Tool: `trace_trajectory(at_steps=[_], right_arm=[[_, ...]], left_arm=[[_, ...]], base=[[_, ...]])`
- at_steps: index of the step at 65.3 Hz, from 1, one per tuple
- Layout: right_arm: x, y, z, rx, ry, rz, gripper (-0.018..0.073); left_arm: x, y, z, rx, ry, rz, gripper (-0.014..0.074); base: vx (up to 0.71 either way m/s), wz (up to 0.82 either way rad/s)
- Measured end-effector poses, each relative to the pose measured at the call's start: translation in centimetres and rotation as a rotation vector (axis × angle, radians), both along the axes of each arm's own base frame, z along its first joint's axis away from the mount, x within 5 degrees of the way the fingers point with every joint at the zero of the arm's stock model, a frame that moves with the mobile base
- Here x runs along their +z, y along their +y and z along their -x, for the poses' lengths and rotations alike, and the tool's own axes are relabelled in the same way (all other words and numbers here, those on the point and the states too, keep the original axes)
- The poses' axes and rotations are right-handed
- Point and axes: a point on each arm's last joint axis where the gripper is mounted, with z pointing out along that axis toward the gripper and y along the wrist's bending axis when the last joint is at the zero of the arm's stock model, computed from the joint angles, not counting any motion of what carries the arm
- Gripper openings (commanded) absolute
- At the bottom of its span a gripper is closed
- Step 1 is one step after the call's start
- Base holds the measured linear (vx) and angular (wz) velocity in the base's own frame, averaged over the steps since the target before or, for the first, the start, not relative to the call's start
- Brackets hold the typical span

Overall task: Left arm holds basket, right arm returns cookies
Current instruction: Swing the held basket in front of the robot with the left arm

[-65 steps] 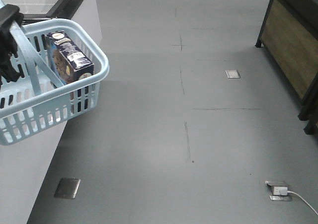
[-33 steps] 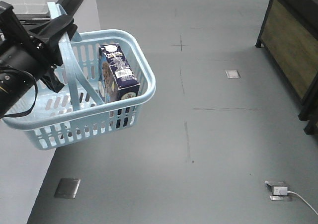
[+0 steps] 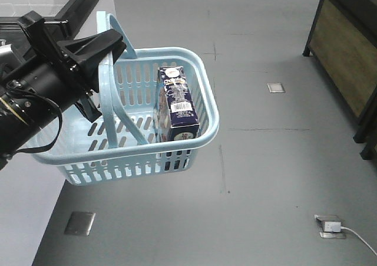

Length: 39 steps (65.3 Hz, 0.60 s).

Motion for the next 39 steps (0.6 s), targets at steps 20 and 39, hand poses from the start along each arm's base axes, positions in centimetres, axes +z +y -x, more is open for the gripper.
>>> trace_trajectory(at_steps=[20, 39], right_arm=[[0.0, 0.0, 0.0, 0.000, 0.000, 0.000, -0.0006], [0.0, 0.0, 0.0, 0.000, 0.000, 0.000, -0.0006]], left_arm=[[0.0, -1.5, 0.7, -0.047, 0.011, 0.011, -0.0003], [-0.1, -3.7, 1.8, -0.101, 0.003, 0.000, -0.0003]], base=[[0.00, 0.00], [0.00, 0.00]])
